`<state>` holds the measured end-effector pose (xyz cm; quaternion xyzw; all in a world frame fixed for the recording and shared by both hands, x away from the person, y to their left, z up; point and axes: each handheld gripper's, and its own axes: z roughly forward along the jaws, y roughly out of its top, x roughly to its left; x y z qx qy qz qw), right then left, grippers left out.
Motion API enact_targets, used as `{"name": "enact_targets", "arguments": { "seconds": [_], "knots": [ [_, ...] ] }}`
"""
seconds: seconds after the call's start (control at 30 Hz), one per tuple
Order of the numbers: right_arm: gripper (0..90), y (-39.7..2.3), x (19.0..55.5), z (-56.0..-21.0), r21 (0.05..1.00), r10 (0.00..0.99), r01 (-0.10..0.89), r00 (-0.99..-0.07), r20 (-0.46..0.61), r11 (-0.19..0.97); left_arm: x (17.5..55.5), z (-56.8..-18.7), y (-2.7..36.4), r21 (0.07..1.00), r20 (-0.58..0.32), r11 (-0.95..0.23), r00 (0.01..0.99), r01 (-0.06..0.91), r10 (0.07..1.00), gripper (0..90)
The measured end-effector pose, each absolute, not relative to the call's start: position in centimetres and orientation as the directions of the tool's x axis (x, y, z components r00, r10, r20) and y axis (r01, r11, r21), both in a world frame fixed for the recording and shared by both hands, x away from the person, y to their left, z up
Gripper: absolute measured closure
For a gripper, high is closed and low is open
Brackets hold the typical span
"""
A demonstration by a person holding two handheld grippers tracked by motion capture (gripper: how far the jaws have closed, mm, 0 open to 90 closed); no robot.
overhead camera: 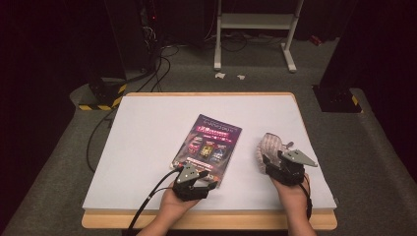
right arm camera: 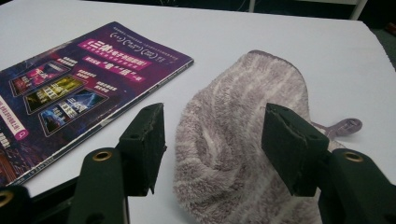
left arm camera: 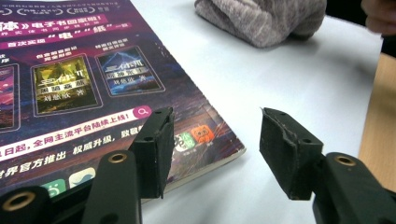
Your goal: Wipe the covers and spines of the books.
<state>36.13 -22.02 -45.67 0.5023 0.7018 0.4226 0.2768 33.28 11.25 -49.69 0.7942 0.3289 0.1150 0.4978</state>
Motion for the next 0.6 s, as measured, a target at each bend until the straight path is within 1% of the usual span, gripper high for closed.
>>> {"name": "enact_targets", "arguments": {
  "seconds": [0.27,0.5,0.6],
  "knots": [
    [41.2,-21.7,36.1,-45.8,0.871,0.935,0.47,-0.353,0.036,0.144,34.3,-49.5,12.8,0.873,-0.158,-0.243,0.716,0.423,0.68,46.4],
    [41.1,-21.1,35.9,-45.8,0.872,0.927,0.46,-0.373,0.021,0.165,35.1,-49.4,14.2,0.871,-0.136,-0.242,0.684,0.428,0.717,46.2],
    [41.5,-20.7,35.7,-45.6,0.878,0.92,0.445,-0.392,0.014,0.176,35.5,-49.2,15.0,0.873,-0.12,-0.24,0.664,0.425,0.738,44.8]
  ]
}}
